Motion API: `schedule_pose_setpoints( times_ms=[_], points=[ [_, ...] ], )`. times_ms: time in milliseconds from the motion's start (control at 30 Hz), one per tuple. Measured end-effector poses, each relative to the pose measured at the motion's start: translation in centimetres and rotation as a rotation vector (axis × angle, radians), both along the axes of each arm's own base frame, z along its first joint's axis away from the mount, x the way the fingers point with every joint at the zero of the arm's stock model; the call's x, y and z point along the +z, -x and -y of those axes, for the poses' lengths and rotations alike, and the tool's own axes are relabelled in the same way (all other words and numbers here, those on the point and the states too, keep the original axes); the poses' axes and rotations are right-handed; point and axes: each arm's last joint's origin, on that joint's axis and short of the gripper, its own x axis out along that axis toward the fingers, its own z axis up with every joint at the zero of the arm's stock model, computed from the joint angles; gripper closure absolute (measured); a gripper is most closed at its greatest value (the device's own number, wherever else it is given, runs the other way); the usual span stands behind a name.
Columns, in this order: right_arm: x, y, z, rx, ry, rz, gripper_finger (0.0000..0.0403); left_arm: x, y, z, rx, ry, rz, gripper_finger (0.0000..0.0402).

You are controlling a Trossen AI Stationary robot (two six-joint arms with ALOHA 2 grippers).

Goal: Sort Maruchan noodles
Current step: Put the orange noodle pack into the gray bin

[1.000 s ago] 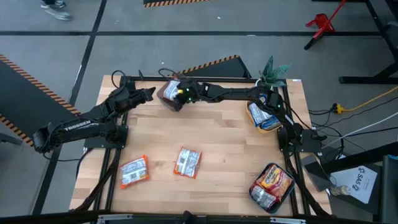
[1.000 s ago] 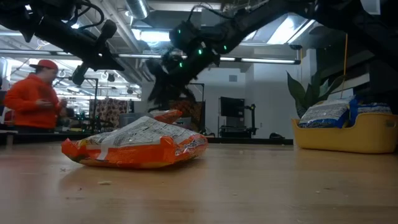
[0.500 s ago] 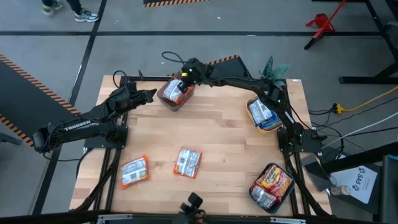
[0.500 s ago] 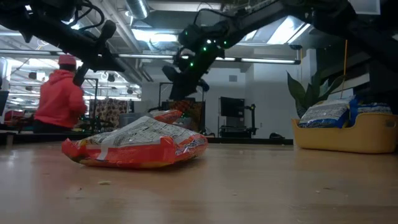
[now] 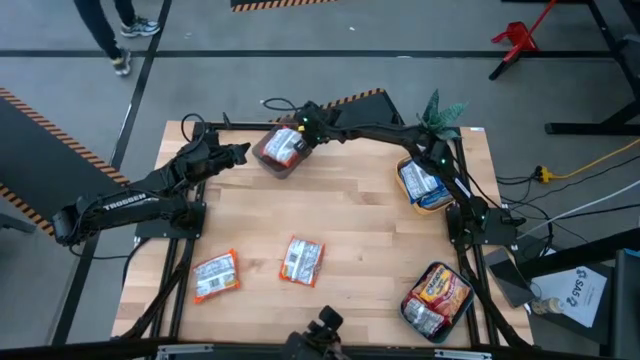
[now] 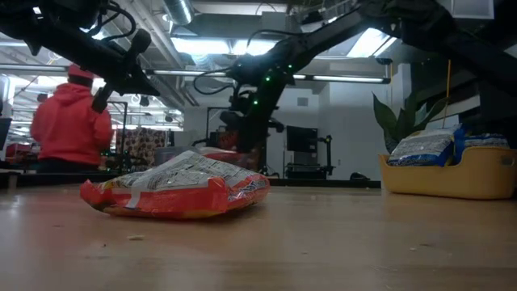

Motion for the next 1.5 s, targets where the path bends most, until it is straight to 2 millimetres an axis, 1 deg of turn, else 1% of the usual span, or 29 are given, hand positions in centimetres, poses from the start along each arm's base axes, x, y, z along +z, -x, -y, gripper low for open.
schedule_pose_setpoints(
  times_ms=[133, 200, 267, 367, 433, 500, 633, 733, 833, 900, 1033, 1100, 1167, 1300, 1433, 1500],
  points=[
    [0.8, 0.4, 0.3, -0.007, -0.019, -0.016, 0.0309, 0.0, 0.0, 0.0, -0.009, 0.002, 0.001, 0.0401],
    [1.8, 0.2, 0.2, 0.040, -0.048, 0.023, 0.0309, -0.1, 0.0, 0.0, -0.016, 0.008, -0.005, 0.0401],
    [3.4, -0.4, 0.0, 0.110, -0.065, 0.090, 0.0309, -0.3, 0.0, 0.1, -0.020, 0.019, -0.021, 0.0401],
    [6.2, -1.7, -1.5, 0.217, -0.081, 0.219, 0.0309, -0.5, 0.1, 0.1, -0.019, 0.032, -0.042, 0.0401],
    [6.9, -2.5, -2.8, 0.240, -0.042, 0.254, 0.0309, -0.5, 0.1, 0.1, -0.017, 0.035, -0.048, 0.0401],
    [6.2, -3.4, -3.9, 0.263, -0.016, 0.242, 0.0309, -0.6, 0.1, 0.1, -0.014, 0.037, -0.052, 0.0401],
    [3.4, -5.0, -6.1, 0.320, -0.064, 0.212, 0.0309, -0.6, 0.1, 0.1, -0.014, 0.037, -0.052, 0.0401],
    [1.6, -6.1, -7.9, 0.351, -0.077, 0.177, 0.0309, -0.6, 0.1, 0.1, -0.014, 0.038, -0.054, 0.0401],
    [-0.2, -6.9, -9.2, 0.380, -0.092, 0.151, 0.0309, -0.7, 0.1, 0.1, -0.012, 0.040, -0.059, 0.0401],
    [-0.9, -7.1, -9.4, 0.384, -0.095, 0.146, 0.0309, -0.7, 0.1, 0.1, -0.010, 0.040, -0.060, 0.0401],
    [-1.8, -7.1, -8.8, 0.352, -0.079, 0.124, 0.0309, -0.7, 0.2, 0.1, -0.009, 0.040, -0.061, 0.0401],
    [-2.0, -7.0, -8.6, 0.326, -0.054, 0.103, 0.0309, -0.7, 0.2, 0.1, -0.010, 0.040, -0.063, 0.0401],
    [-1.8, -7.0, -8.1, 0.305, -0.034, 0.111, 0.0309, -0.7, 0.2, 0.1, -0.010, 0.042, -0.066, 0.0401],
    [-0.4, -7.0, -7.1, 0.287, -0.022, 0.146, 0.0309, -0.9, 0.2, 0.2, -0.013, 0.055, -0.084, 0.0401],
    [1.4, -7.1, -7.1, 0.240, 0.018, 0.160, 0.0309, -1.0, 0.2, 0.2, -0.033, 0.067, -0.092, 0.0401],
    [2.0, -7.1, -7.0, 0.230, 0.007, 0.185, 0.0309, -1.1, 0.2, 0.3, -0.032, 0.071, -0.099, 0.0401]
  ],
)
